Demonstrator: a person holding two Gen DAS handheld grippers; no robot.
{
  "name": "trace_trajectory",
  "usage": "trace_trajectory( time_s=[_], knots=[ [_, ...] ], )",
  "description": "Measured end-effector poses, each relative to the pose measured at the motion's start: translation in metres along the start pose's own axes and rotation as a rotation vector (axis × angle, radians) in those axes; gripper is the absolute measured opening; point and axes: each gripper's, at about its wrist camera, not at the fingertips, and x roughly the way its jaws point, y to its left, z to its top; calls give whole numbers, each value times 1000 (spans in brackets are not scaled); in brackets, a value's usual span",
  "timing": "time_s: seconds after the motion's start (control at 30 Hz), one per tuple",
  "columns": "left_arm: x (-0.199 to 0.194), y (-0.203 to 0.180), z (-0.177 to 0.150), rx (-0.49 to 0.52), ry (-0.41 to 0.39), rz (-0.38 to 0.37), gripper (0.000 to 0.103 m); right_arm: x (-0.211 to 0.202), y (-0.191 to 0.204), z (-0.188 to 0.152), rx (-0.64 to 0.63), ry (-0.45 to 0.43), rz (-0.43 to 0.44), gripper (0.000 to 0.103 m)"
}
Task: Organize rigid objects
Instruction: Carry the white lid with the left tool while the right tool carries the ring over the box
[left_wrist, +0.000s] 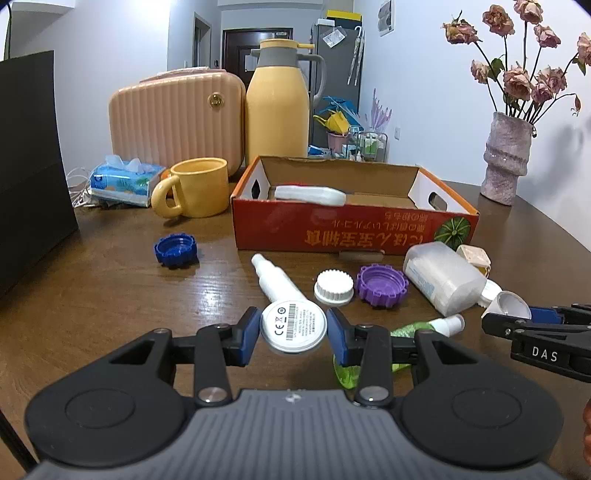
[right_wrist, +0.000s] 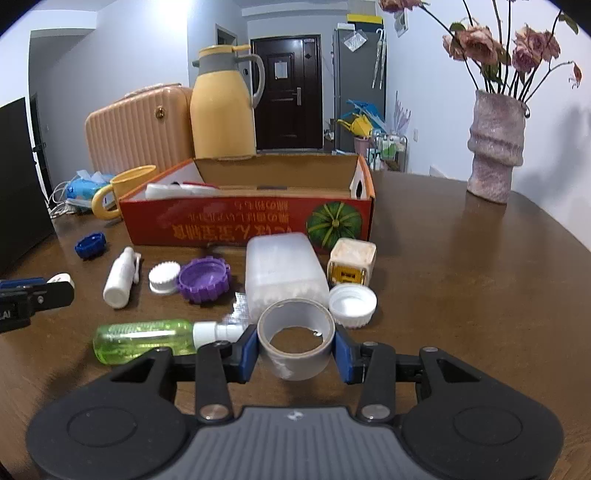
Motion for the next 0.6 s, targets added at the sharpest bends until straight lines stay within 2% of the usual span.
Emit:
trace_trajectory(
  time_s=[0.6],
  knots=[
    [2,-9,40,-8,-66,-19,40,-4,3,41,-17,-102,2,41]
  ],
)
